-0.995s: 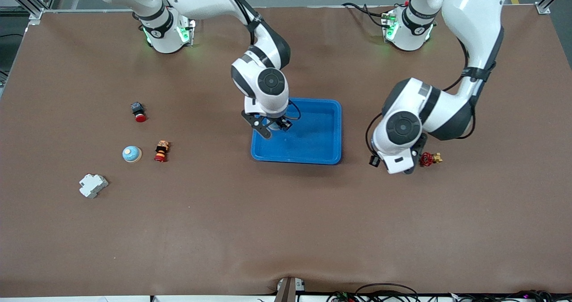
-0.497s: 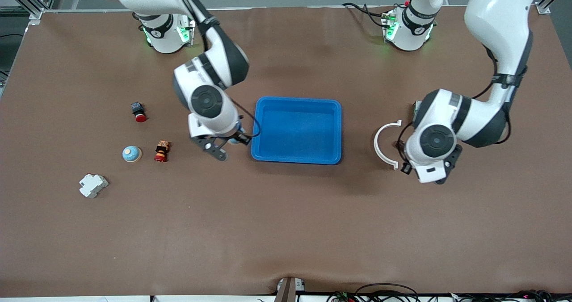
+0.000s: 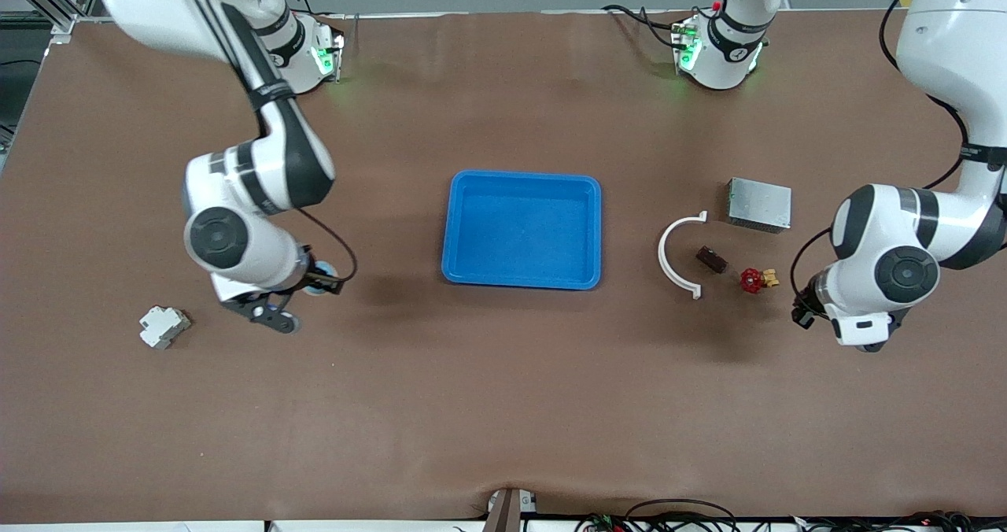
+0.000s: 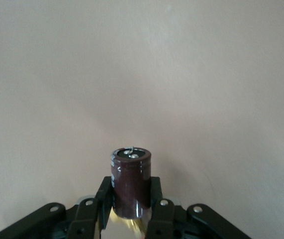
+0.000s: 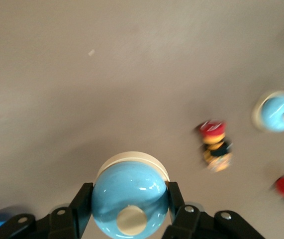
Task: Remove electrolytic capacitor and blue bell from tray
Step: 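Carry the bell with the right gripper while the left gripper carries the capacitor, then release the bell with the right gripper while the left gripper releases the capacitor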
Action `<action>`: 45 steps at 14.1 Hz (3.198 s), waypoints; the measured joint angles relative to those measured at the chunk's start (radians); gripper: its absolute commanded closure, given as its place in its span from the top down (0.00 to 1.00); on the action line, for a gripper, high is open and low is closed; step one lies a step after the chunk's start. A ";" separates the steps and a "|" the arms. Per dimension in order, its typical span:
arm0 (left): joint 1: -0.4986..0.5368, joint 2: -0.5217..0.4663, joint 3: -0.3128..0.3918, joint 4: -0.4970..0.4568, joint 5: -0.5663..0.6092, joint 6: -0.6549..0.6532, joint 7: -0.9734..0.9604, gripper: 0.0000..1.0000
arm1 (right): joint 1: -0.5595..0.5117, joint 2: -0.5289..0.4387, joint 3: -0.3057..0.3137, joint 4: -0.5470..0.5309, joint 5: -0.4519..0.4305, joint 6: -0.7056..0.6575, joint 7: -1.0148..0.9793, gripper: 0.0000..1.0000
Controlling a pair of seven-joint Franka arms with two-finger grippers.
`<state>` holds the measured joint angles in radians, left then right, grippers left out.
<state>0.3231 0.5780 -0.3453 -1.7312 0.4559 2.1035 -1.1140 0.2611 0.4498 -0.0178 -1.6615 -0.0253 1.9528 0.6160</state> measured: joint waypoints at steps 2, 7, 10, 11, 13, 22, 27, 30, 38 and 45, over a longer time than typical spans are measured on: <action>0.029 0.039 0.000 -0.001 0.048 0.047 0.022 0.00 | -0.068 0.000 0.000 -0.001 -0.018 0.002 -0.104 0.00; 0.059 0.122 -0.001 -0.002 0.104 0.097 0.022 0.00 | -0.175 0.000 0.000 -0.025 -0.022 0.057 -0.306 0.00; 0.058 0.124 -0.003 -0.002 0.104 0.096 0.022 0.66 | -0.231 0.001 0.000 -0.065 -0.022 0.137 -0.408 0.00; 0.058 0.124 -0.003 -0.001 0.104 0.096 0.022 0.80 | -0.249 0.001 0.000 -0.077 -0.022 0.163 -0.439 0.00; 0.058 0.124 -0.004 0.001 0.104 0.095 0.022 1.00 | -0.280 0.002 0.000 -0.090 -0.023 0.198 -0.491 0.00; 0.047 -0.017 -0.058 0.078 0.104 -0.055 0.200 1.00 | -0.343 0.088 0.001 -0.109 -0.041 0.295 -0.576 0.00; 0.048 -0.096 -0.102 0.137 0.102 -0.155 0.362 1.00 | -0.359 0.133 0.001 -0.109 -0.046 0.335 -0.581 0.00; 0.050 -0.137 -0.102 0.163 0.012 -0.202 0.481 1.00 | -0.359 0.152 0.001 -0.110 -0.047 0.360 -0.581 0.00; 0.045 -0.176 -0.191 0.367 -0.042 -0.420 0.704 1.00 | -0.367 0.192 0.001 -0.110 -0.048 0.421 -0.581 0.00; 0.053 -0.269 -0.240 0.398 -0.162 -0.457 0.734 1.00 | -0.374 0.212 0.001 -0.110 -0.048 0.463 -0.581 0.00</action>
<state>0.3758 0.3091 -0.5853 -1.3333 0.2944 1.6470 -0.3801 -0.1124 0.6618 -0.0168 -1.7718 -0.0733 2.4161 0.0350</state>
